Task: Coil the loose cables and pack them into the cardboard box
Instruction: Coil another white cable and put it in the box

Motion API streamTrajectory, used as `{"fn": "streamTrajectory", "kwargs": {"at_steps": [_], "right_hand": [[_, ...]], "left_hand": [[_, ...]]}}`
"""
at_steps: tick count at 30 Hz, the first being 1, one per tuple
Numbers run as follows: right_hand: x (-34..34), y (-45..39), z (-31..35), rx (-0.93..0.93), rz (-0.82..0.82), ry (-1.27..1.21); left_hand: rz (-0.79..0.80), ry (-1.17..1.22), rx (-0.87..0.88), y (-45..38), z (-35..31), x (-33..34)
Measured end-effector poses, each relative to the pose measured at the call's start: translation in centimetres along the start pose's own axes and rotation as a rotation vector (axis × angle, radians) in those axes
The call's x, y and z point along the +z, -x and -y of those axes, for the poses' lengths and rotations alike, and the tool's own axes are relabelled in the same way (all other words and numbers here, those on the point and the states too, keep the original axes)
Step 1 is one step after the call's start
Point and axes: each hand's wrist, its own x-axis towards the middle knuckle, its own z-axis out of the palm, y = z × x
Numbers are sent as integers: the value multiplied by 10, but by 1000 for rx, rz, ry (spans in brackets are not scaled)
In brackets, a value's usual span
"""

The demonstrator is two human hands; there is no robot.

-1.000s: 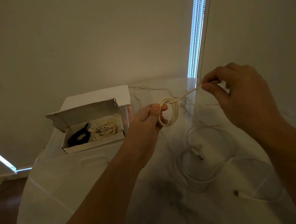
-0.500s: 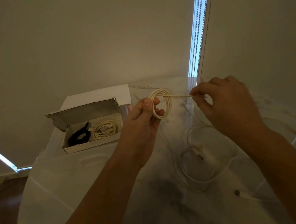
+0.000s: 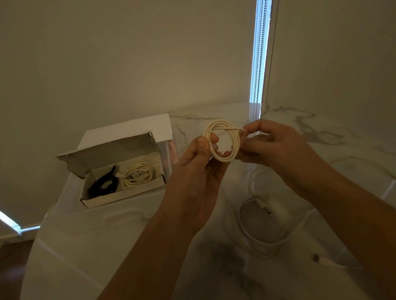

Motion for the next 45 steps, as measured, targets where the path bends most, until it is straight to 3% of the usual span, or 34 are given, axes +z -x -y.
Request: {"fn": "streamTrajectory", "kwargs": {"at_steps": [5, 11, 17, 24, 27, 30, 35, 45], "right_hand": [[-1, 2, 5, 98, 58, -205], [3, 3, 5, 193, 146, -180], [8, 6, 7, 135, 168, 25], [11, 15, 18, -239, 66, 642], [13, 16, 12, -346, 17, 764], [15, 13, 7, -339, 5, 738], [8, 12, 12, -132, 45, 473], [11, 8, 8, -13, -107, 364]], "left_hand": [[-12, 57, -38, -5, 0, -5], [-36, 57, -32, -7, 1, -8], [-68, 39, 14, -9, -1, -11], [-100, 36, 65, -10, 2, -10], [-92, -5, 88, -10, 4, -11], [-73, -23, 78, -10, 6, -12], [-16, -80, 47, -10, 3, -11], [-39, -458, 181, -5, 5, -11]]}}
